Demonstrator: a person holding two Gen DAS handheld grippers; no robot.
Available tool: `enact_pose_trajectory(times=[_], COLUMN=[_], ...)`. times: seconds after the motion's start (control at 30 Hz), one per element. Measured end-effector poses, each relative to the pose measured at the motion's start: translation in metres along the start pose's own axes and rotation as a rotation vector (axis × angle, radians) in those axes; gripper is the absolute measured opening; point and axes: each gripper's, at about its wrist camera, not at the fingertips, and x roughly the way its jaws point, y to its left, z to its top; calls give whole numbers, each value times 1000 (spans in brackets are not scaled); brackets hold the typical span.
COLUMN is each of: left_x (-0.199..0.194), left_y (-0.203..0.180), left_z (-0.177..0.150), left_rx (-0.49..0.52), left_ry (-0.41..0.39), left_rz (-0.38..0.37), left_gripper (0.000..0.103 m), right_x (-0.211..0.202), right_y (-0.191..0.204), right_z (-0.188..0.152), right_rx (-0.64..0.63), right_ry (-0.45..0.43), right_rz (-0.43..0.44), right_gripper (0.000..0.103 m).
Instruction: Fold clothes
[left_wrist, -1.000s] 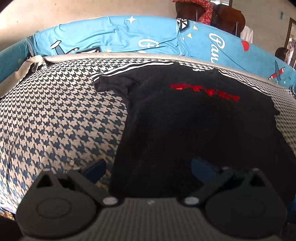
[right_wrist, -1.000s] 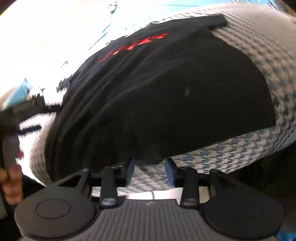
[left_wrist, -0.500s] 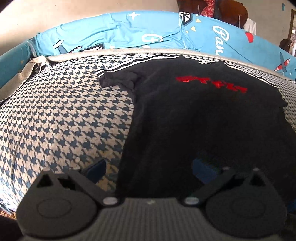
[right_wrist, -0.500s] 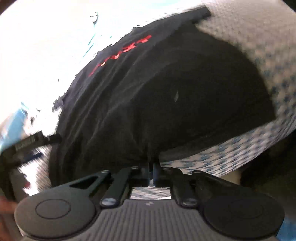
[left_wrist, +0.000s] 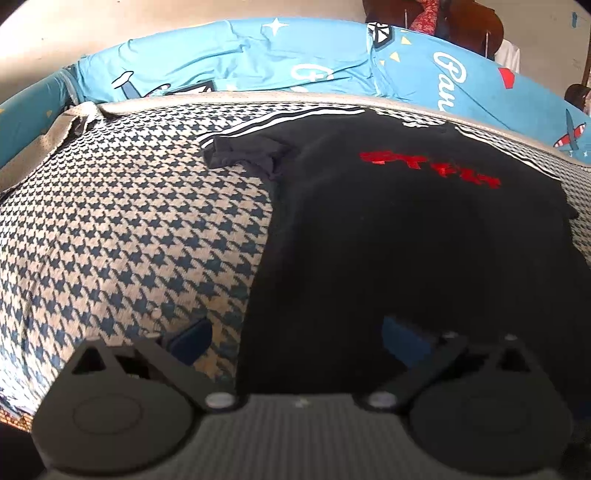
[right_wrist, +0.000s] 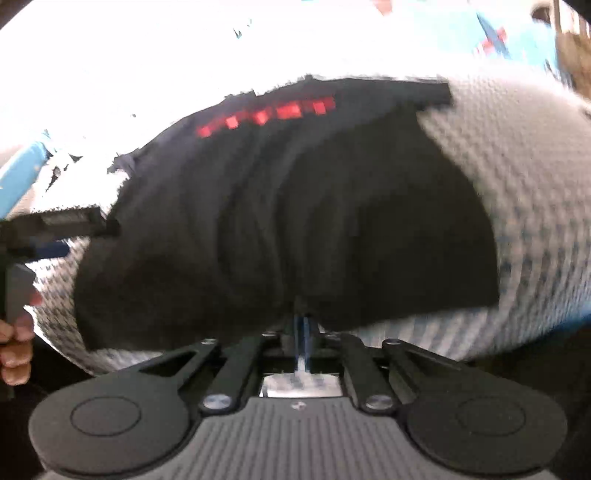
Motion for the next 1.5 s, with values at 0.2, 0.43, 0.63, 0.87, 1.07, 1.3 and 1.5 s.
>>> enact_pose_trajectory(times=[0.2,0.43,0.63,0.87,1.07,1.3,1.5], left_x=[0,3,7,14,19,16,15], left_y=[-4,-10,-12,-12,-11,-5,-13], left_z=[1,2,1,-1,-3,0,15], left_rx=[7,14,20,27,28,-3,23], left_ry=[-5,1,15,45,70,54,32], left_rz=[-7,-16,-8,16,35,24,8], left_gripper=[103,103,103,103,103,103,103], right_x=[-16,-4,22,22,13,1,-4], right_y=[-31,-80,-102,-91,-107,-102,-104], right_z=[28,48,53,49,49,56,90], right_rx=[15,148,268,211,316,310,254], right_ry=[-130,-164,-81,-113,-123,-151,-171], right_rz=[-130,-279,-260,-268,-330,-405,-303], right_gripper=[24,36,38,10,9,17,27])
